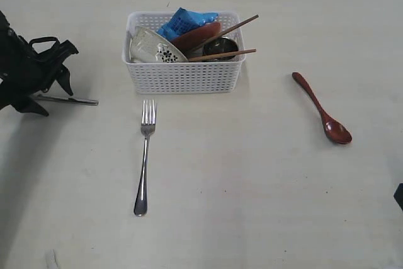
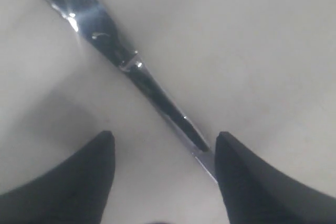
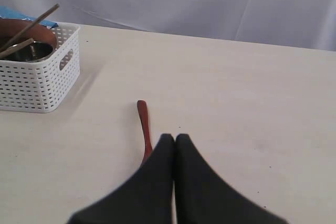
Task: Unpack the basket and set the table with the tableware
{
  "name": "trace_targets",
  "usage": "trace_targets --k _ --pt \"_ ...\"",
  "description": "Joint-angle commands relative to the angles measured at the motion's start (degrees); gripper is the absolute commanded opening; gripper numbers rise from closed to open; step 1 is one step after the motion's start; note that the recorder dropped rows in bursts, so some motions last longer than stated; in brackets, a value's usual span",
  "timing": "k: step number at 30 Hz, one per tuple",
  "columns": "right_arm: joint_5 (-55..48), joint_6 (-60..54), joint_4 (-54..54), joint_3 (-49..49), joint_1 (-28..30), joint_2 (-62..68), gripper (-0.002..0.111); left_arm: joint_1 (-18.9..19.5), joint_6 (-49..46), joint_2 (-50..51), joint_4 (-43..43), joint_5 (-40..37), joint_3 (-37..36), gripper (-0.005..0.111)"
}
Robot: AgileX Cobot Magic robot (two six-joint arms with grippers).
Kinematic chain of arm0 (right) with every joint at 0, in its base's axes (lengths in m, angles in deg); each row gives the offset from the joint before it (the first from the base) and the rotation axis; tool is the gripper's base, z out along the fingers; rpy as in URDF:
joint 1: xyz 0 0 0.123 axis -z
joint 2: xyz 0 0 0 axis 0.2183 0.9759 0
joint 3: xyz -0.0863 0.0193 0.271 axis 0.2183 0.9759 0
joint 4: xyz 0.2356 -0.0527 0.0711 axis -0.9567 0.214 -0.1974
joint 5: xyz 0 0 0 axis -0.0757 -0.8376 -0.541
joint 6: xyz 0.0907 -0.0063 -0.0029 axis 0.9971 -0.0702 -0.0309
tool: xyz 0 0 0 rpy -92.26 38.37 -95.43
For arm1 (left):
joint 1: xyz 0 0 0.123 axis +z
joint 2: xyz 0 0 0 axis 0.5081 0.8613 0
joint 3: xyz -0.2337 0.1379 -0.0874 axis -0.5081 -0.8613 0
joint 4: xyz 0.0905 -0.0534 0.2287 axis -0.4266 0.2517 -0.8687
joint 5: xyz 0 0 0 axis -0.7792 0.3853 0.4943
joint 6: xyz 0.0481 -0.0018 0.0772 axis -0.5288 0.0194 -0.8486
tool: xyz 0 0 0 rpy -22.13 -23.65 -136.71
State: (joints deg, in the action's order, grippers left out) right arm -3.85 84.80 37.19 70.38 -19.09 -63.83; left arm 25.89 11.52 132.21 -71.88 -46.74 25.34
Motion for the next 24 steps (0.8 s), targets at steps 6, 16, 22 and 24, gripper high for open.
trace_targets --k 6,16,22,24 --pt "-0.03 0.32 -0.03 0.14 0.38 -0.31 0.0 -0.06 -1.71 3.72 -0.27 1.62 -0.28 0.054" --pt "-0.03 0.32 -0.03 0.14 0.38 -0.31 0.0 -0.06 -8.14 5.13 -0.96 0.39 0.66 0.011" --pt "-0.03 0.32 -0.03 0.14 0.38 -0.31 0.0 -0.06 -25.12 10.55 -0.88 -9.35 6.08 0.013" --pt "-0.03 0.32 -0.03 0.14 0.38 -0.31 0.0 -0.06 -29.87 11.73 -0.46 -12.43 7.49 0.013"
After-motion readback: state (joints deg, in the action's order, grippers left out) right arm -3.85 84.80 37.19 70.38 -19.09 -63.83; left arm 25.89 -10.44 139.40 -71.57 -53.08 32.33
